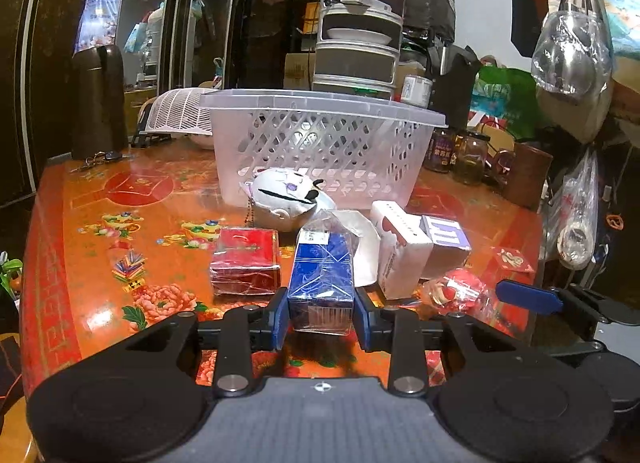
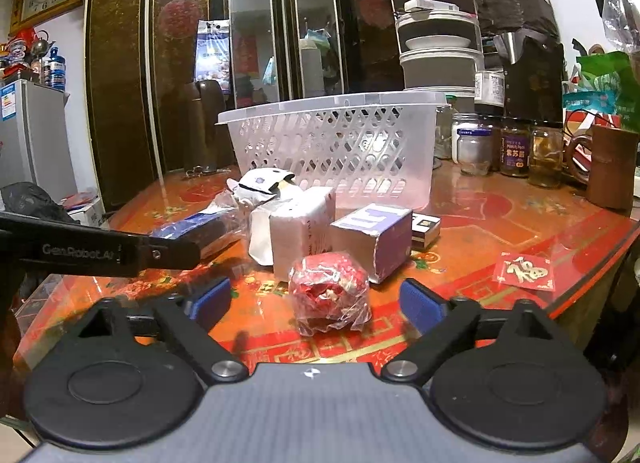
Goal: Organize objects
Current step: 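Grasp the blue cigarette pack with the left tool while the right tool grasps the red-wrapped ball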
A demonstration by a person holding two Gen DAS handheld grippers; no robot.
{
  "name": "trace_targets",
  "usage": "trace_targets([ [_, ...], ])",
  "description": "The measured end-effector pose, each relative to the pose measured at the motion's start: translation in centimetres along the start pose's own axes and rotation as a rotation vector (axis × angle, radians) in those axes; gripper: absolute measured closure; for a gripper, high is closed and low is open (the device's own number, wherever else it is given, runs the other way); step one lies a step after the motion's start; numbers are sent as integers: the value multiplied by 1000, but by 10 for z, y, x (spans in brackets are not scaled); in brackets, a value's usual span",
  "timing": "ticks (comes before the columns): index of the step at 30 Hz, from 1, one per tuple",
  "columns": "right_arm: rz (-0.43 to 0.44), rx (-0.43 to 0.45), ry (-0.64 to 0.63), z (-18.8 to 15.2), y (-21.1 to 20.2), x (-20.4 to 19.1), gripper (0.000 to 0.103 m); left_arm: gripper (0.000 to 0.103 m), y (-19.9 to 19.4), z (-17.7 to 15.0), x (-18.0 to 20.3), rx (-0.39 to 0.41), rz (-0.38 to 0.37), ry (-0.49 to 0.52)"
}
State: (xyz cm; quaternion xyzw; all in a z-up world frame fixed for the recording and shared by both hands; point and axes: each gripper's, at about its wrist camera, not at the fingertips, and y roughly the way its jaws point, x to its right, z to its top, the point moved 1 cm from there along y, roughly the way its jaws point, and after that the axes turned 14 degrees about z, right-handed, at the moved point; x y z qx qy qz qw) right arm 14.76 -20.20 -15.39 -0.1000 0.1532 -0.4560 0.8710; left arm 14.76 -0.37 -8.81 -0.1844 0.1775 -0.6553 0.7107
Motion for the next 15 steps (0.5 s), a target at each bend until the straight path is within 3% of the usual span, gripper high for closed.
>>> trace_targets([
  [2, 2, -7, 2, 0, 2, 1, 22, 66, -1, 0, 0, 8, -2, -3],
  [4, 3, -15, 4, 0, 4, 2, 37, 66, -2, 0, -1, 13, -2, -10],
  [8, 10, -24, 18, 0, 6, 6, 47, 66, -3, 0, -2, 18, -11, -21],
  [9, 8, -28, 19, -1, 6, 7, 55, 66, -3, 0, -2, 20, -11, -20],
  [15, 15, 20, 37, -3, -17, 4, 55, 66, -7, 0, -2, 46, -11, -19],
])
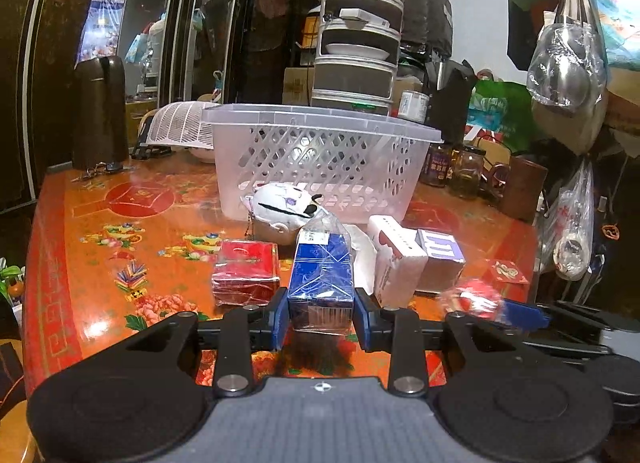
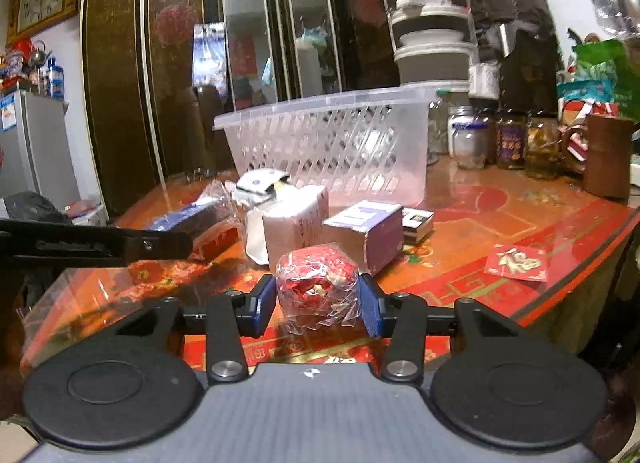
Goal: Organize objects
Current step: 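Grasp the blue cigarette pack with the left tool while the right tool grasps the red-wrapped ball, then lift and carry both held items over the clear plastic basket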
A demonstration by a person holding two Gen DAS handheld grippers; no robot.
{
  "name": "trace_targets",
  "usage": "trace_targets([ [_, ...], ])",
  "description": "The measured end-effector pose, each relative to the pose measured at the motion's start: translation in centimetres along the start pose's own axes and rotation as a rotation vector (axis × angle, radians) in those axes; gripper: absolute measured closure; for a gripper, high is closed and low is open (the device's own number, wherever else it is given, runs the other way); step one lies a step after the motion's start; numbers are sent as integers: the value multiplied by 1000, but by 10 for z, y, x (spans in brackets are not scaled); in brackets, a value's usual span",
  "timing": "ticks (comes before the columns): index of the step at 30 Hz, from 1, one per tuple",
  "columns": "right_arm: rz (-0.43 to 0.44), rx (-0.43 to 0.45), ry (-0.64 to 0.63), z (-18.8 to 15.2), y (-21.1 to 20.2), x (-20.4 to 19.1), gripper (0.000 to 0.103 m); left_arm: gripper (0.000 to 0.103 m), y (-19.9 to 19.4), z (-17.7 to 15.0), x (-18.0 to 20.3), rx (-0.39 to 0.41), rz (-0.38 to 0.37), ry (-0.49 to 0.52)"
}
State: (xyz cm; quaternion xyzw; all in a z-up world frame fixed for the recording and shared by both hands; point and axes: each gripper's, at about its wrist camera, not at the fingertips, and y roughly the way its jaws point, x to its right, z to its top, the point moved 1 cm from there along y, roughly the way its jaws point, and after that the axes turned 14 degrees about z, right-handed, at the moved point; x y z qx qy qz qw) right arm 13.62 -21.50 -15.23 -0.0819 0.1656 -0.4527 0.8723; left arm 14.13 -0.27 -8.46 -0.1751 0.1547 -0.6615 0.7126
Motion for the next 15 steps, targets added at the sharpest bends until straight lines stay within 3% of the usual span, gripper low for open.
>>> trace_targets([
  [7, 14, 81, 83, -7, -30, 0, 55, 66, -7, 1, -5, 46, -5, -20],
  [15, 35, 105, 71, -7, -26, 0, 55, 66, -14, 2, -5, 89, -1, -26],
])
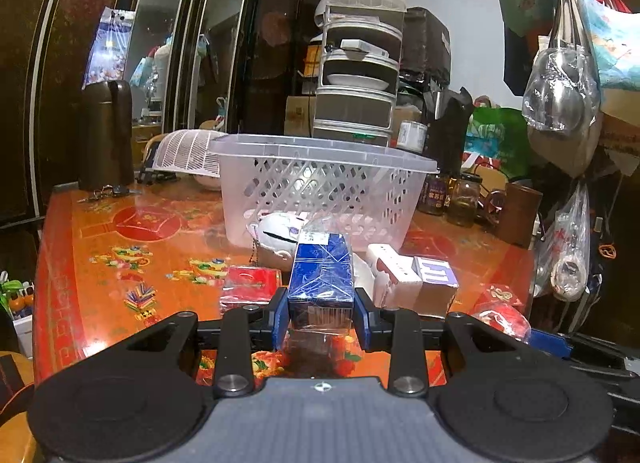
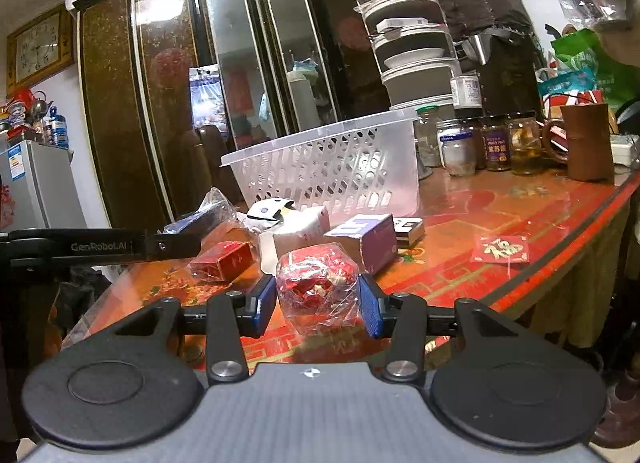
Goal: Organize objects
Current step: 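Lift and carry both held items over the clear plastic basket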
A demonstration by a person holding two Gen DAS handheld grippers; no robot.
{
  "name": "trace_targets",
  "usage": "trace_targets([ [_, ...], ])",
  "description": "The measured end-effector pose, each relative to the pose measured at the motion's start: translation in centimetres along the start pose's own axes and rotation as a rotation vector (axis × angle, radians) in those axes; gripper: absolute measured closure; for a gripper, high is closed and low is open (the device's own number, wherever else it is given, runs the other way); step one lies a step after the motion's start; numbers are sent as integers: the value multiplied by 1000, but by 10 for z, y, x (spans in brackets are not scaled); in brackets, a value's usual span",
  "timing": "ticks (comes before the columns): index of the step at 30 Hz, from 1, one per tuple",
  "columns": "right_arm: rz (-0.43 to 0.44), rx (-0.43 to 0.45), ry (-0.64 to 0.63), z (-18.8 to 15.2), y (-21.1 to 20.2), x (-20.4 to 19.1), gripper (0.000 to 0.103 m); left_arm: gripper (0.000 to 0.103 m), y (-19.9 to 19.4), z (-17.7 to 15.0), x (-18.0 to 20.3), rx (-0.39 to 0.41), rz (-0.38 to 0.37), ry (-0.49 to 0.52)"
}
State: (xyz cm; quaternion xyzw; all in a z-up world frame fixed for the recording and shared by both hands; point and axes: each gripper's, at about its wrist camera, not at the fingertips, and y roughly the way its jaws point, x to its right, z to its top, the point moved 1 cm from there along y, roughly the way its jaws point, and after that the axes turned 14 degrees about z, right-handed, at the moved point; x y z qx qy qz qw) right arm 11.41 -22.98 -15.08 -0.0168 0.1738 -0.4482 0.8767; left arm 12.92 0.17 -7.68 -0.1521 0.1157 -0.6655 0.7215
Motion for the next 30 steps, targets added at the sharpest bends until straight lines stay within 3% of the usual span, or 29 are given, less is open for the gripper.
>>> trace_targets([
  [8, 13, 7, 29, 10, 3, 10, 55, 66, 0, 0, 3, 5, 16, 13],
  [18, 28, 5, 33, 28, 8, 16, 55, 66, -3, 5, 3, -29, -19, 10],
  [25, 36, -6, 15, 52, 6, 21, 55, 66, -27, 45, -2, 12, -17, 20],
  [30, 48, 14, -31, 96, 19, 20, 55, 66, -13, 84, -10, 16, -43, 8],
])
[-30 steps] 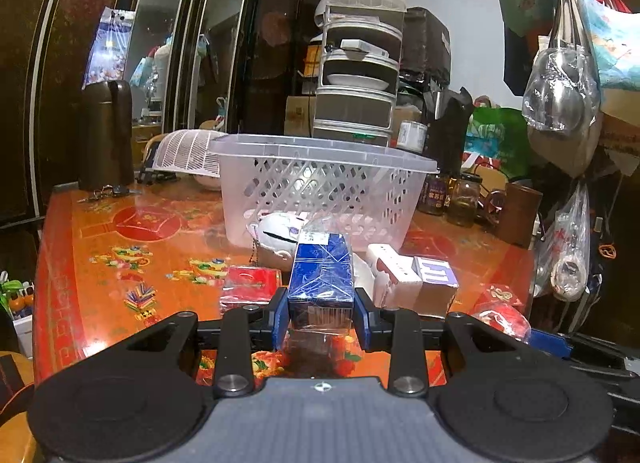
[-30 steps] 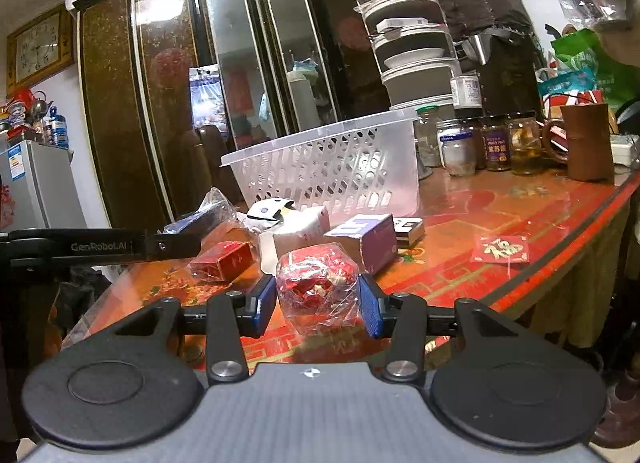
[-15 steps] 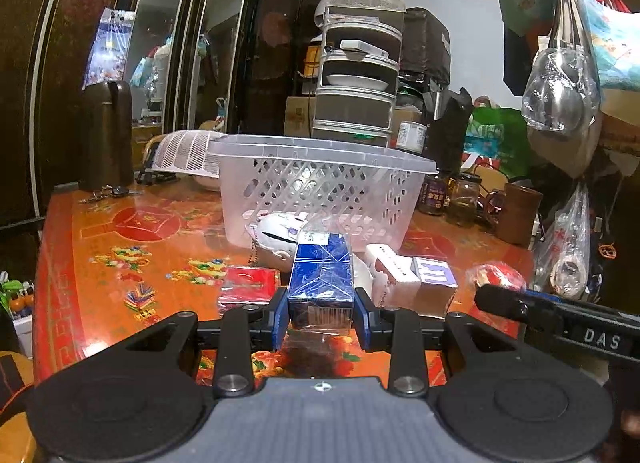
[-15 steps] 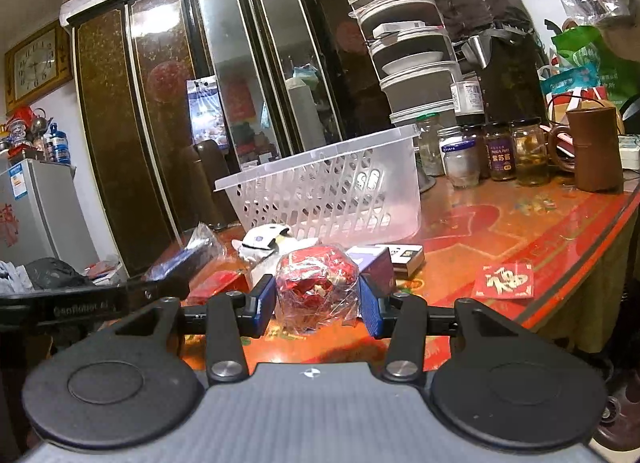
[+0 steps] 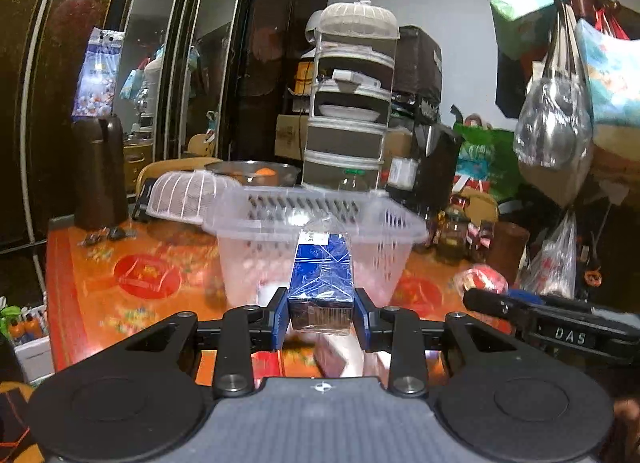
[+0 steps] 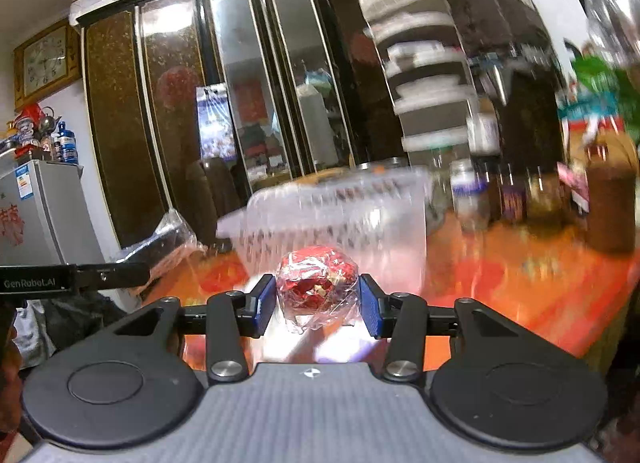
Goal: Organize objects
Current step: 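Lift and carry both held items over the clear plastic basket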
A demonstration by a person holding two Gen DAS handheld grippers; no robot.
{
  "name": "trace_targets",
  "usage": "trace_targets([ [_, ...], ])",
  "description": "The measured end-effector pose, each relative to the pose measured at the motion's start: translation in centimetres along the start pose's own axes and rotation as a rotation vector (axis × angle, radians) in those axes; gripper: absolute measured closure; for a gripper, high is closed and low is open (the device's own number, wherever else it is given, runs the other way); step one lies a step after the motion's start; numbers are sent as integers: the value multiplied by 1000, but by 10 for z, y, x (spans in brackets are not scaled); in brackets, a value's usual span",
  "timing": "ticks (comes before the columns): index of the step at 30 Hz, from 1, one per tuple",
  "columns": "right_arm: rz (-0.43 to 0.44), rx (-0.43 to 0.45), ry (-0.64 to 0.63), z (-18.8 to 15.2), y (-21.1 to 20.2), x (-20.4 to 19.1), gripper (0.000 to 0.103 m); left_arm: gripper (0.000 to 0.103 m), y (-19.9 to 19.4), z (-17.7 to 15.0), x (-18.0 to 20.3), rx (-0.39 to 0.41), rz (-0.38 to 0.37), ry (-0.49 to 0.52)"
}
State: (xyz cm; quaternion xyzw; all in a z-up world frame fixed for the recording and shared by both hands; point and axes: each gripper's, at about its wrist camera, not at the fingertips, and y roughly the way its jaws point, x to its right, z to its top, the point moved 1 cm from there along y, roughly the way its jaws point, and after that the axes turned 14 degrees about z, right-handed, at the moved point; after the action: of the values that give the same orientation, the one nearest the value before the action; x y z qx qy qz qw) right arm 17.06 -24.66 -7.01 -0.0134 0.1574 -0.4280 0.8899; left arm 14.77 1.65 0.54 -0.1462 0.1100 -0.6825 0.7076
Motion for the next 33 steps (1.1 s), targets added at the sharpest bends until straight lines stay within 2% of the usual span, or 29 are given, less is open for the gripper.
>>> trace_targets([
  [3, 5, 4, -45, 32, 18, -2, 55, 66, 18, 25, 2, 12, -3, 9],
  [7, -22, -34, -57, 64, 56, 7, 55, 66, 51, 56, 8, -5, -13, 20],
  [13, -101, -79, -32, 81, 103, 32, 55, 66, 102, 86, 13, -47, 1, 6],
  [16, -103, -104, -4, 83, 119, 45, 55, 66, 124, 91, 17, -77, 6, 15],
  [21, -138, -157, -43, 94, 148, 54, 55, 66, 158, 94, 25, -129, 49, 43],
  [24, -142, -203, -11, 96, 165, 64, 55, 66, 177, 95, 22, -179, 63, 23],
  [33, -157, -252, -23, 92, 180, 70, 55, 66, 189, 91, 26, -200, 79, 43],
])
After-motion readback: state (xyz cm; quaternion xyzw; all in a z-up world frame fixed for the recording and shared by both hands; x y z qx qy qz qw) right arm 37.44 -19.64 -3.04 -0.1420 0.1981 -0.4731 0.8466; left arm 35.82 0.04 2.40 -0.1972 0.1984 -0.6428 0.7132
